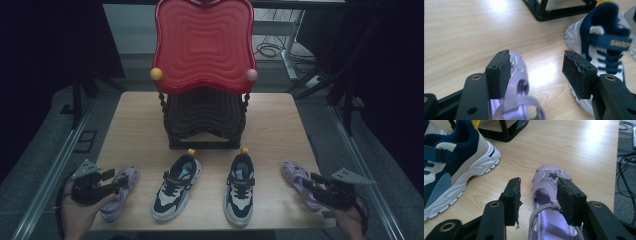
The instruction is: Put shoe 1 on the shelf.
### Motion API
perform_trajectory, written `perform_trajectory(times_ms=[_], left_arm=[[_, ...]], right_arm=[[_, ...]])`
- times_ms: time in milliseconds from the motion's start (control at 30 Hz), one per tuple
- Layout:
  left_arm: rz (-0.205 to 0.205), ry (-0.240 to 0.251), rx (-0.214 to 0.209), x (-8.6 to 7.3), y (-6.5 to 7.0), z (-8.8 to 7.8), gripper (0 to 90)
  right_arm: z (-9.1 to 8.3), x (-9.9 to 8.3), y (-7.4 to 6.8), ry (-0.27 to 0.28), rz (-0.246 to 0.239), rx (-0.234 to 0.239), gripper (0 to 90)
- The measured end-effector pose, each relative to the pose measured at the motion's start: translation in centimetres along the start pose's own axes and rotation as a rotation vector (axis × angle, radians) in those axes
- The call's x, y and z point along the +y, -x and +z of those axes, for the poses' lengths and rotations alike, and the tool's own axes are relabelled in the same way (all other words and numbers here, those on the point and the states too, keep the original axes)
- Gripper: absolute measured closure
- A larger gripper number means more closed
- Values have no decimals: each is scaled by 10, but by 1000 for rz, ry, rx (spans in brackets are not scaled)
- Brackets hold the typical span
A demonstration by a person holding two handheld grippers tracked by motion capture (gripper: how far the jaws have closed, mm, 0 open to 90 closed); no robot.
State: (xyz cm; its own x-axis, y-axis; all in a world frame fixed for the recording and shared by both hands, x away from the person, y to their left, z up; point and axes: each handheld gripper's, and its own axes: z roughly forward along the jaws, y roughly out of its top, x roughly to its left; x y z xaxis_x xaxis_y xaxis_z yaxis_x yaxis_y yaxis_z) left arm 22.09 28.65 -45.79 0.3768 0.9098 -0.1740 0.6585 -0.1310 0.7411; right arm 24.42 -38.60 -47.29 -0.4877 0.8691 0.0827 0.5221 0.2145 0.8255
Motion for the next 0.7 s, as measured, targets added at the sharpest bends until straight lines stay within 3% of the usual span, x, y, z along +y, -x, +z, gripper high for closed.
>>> perform_trajectory(times_ms=[233, 467, 700], left_arm=[[-13, -21, 34, -21, 3, -4, 404], [-15, 19, 58, -32, 8, -17, 418], [-26, 8, 81, -44, 10, -21, 424]], right_arm=[[1, -4, -2, -3, 6, -2, 540], [4, -4, -4, -10, 11, 0, 539], [2, -5, -5, -11, 16, 12, 539]])
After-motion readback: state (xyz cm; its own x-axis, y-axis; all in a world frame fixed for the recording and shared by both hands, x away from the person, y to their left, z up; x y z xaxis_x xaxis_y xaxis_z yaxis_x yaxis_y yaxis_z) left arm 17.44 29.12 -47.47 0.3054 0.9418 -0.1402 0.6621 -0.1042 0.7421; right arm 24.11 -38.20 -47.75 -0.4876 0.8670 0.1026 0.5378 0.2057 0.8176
